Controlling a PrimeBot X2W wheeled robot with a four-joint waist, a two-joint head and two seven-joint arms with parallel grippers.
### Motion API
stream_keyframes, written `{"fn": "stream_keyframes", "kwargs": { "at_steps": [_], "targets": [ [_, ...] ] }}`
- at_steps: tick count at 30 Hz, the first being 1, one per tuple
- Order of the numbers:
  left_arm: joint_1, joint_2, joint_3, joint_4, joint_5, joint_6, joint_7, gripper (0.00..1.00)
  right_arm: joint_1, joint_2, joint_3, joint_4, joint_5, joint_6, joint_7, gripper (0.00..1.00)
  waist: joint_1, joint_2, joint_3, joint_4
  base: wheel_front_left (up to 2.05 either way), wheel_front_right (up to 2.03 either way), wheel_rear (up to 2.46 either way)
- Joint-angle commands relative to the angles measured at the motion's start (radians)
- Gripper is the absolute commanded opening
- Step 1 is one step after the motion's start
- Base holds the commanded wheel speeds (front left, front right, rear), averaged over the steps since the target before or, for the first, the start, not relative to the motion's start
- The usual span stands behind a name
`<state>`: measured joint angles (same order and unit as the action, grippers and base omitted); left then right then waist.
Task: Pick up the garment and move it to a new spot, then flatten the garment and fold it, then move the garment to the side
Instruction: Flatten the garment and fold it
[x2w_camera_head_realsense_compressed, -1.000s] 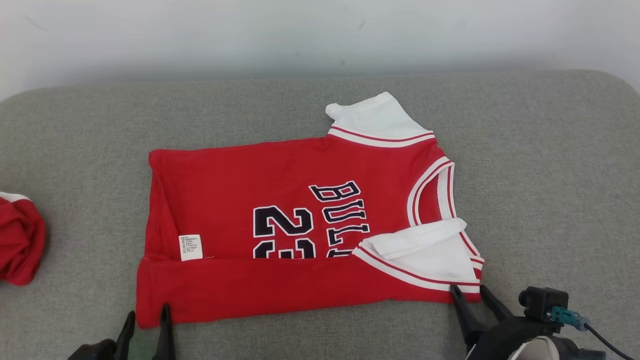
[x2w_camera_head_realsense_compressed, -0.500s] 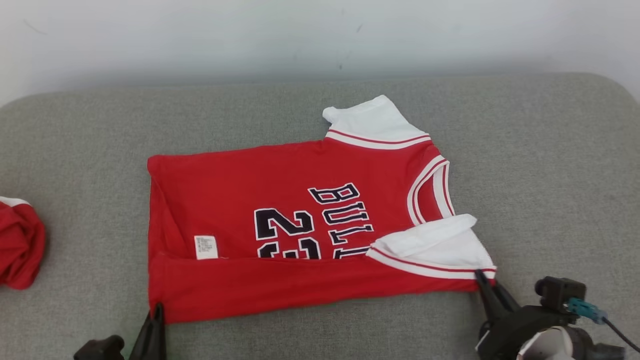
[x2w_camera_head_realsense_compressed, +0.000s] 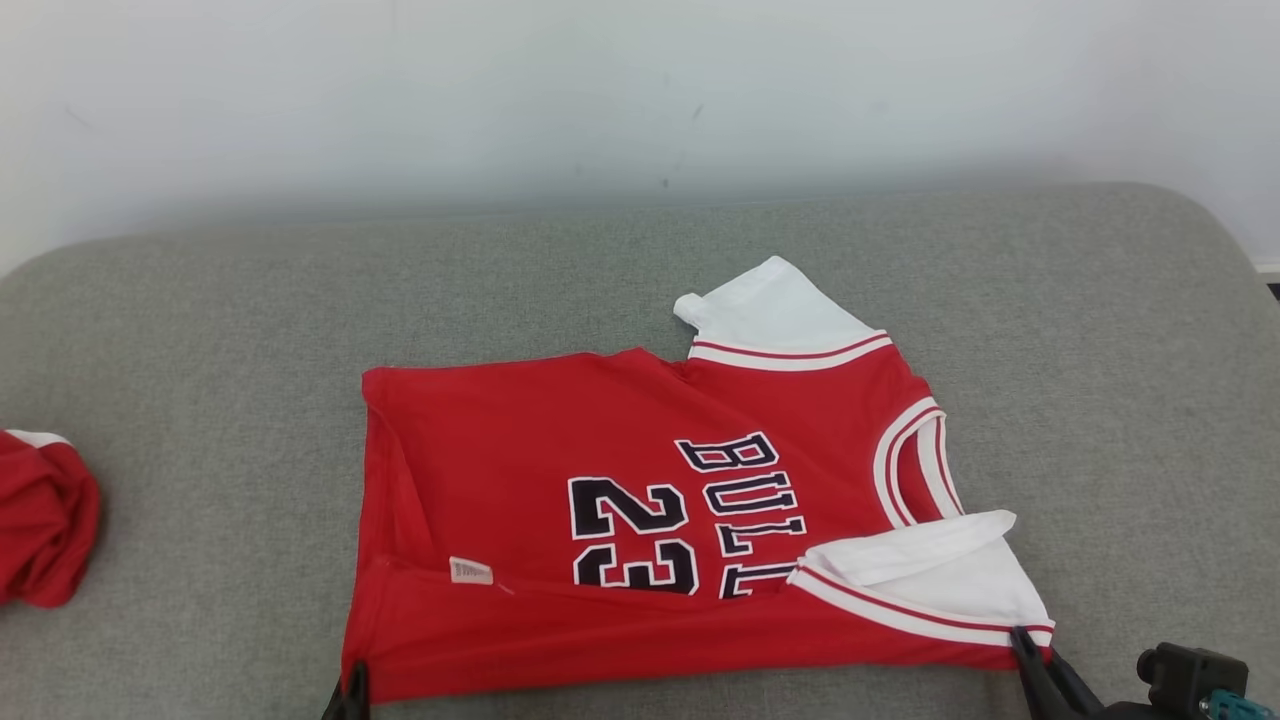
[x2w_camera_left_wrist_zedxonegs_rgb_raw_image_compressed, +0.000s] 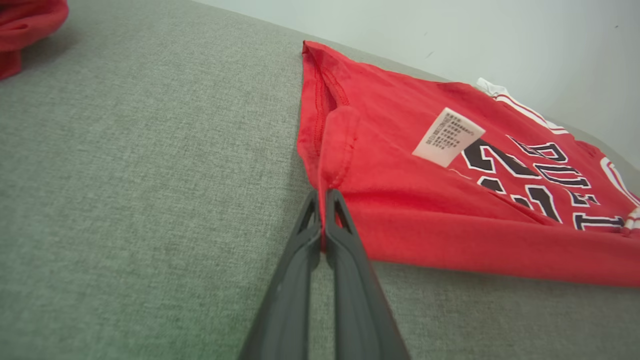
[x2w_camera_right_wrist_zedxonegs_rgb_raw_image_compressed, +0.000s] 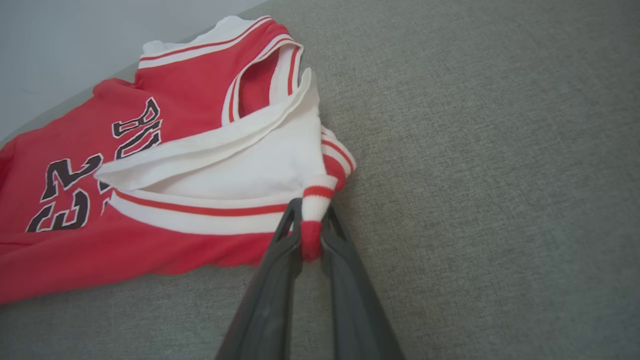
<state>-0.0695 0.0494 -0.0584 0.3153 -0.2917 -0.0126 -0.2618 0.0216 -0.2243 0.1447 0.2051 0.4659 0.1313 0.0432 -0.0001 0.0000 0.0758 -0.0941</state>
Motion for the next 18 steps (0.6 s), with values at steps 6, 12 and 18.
{"fn": "stream_keyframes", "kwargs": {
  "at_steps": [6,12,18],
  "targets": [
    [0.063,0.002,0.006,-0.006,-0.017,0.02,-0.003,0.0,0.055,0.025,-0.012,-0.06,-0.013,-0.001,0.05,0.0,0.0001,0.0,-0.018,-0.006,0.0,0.0,0.0],
    [0.069,0.002,0.003,0.04,-0.009,0.014,-0.003,0.45,0.078,0.035,-0.022,-0.06,-0.037,-0.001,0.057,0.2,0.0001,0.0,-0.04,0.006,0.0,0.0,0.0],
    [0.078,0.002,0.007,0.007,-0.001,0.031,-0.003,1.0,0.084,0.053,-0.035,-0.072,-0.08,-0.001,0.002,1.0,0.0001,0.0,-0.057,0.014,0.0,0.0,0.0]
  ]
}}
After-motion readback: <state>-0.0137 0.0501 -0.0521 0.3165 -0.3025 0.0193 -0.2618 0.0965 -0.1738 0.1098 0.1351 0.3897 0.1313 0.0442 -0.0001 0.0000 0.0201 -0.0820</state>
